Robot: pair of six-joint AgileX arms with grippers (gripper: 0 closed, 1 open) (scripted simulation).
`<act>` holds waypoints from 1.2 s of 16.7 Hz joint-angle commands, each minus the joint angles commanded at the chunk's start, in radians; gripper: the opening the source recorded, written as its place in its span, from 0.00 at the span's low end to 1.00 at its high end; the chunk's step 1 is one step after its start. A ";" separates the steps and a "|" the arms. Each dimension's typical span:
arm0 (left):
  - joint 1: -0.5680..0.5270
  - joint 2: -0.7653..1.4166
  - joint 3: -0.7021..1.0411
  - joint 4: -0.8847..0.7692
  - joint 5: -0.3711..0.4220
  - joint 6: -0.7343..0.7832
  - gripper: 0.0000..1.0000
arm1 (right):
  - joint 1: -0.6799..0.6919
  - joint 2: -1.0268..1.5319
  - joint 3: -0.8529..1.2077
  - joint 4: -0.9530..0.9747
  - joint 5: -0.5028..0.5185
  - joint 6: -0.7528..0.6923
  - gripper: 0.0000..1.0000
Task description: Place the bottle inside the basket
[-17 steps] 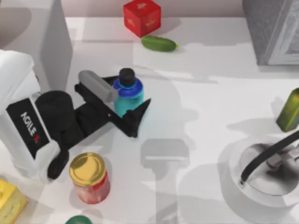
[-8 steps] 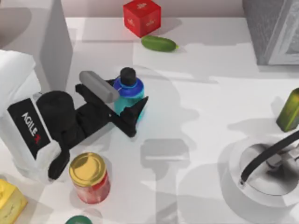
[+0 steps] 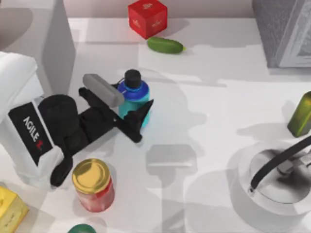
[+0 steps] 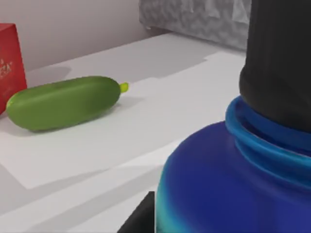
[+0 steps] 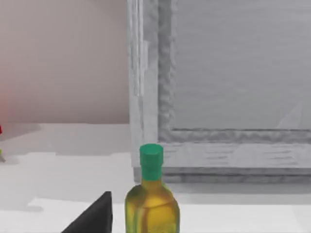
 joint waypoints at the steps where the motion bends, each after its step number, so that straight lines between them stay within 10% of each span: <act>1: 0.000 0.000 0.000 0.000 0.000 0.000 0.00 | 0.000 0.000 0.000 0.000 0.000 0.000 1.00; 12: 0.010 -0.022 -0.001 -0.031 0.030 0.010 0.00 | 0.000 0.000 0.000 0.000 0.000 0.000 1.00; 20: 0.166 -0.363 0.000 -0.577 0.419 0.165 0.00 | 0.000 0.000 0.000 0.000 0.000 0.000 1.00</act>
